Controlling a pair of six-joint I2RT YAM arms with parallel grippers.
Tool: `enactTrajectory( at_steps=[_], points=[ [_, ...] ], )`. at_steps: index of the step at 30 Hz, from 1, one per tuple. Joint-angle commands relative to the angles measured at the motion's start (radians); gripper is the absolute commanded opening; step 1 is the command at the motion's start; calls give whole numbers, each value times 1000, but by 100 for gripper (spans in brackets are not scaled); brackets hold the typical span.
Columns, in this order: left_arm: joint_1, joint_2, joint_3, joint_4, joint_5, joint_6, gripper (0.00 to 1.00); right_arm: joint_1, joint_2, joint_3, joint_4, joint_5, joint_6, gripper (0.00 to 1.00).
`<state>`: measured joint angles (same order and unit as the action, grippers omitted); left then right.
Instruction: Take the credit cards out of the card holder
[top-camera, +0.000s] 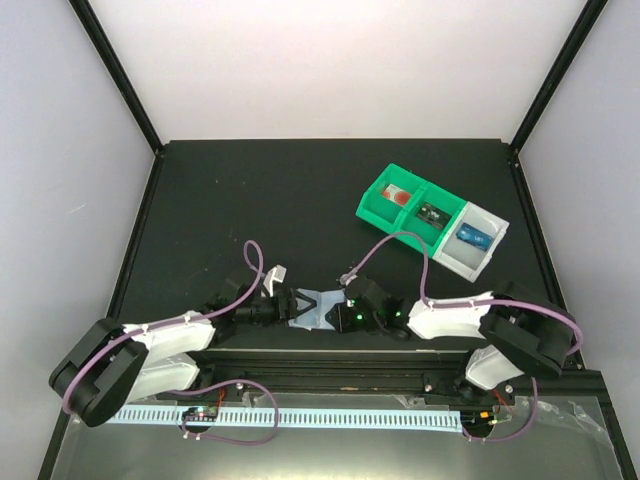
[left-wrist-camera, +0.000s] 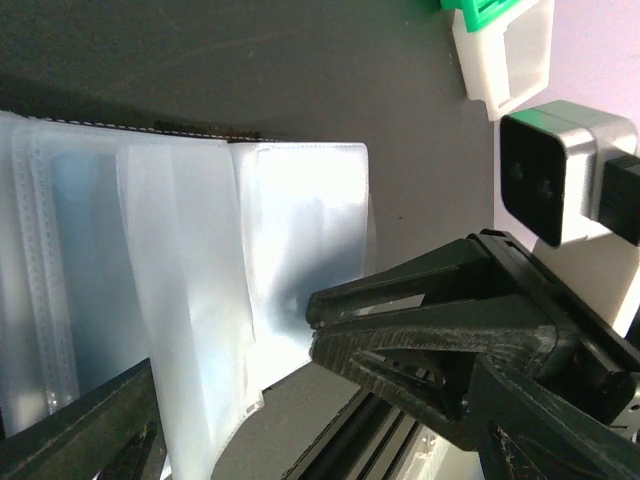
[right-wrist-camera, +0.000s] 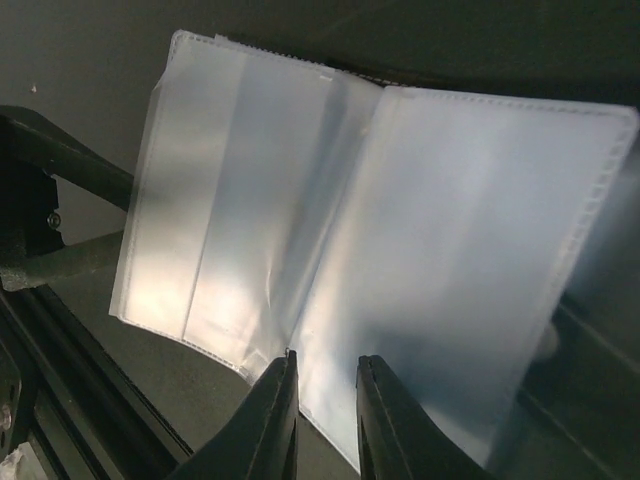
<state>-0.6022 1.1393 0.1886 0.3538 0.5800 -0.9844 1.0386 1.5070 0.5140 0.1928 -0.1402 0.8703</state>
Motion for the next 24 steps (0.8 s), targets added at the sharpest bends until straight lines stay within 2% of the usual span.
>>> enactTrajectory(
  at_steps=[1,8,16,24],
  points=[
    [-26,2,46,31,-18,-6,81,4,-85,-16,-90,108,-25,20],
    [-91,70,79,97,-47,-33,80,1,-263,-50,-192,266,-26,20],
    [-200,132,166,137,-77,-36,79,1,-400,-87,-243,359,-6,21],
    [-191,30,178,-44,-170,48,78,1,-398,-87,-226,328,-7,21]
  ],
)
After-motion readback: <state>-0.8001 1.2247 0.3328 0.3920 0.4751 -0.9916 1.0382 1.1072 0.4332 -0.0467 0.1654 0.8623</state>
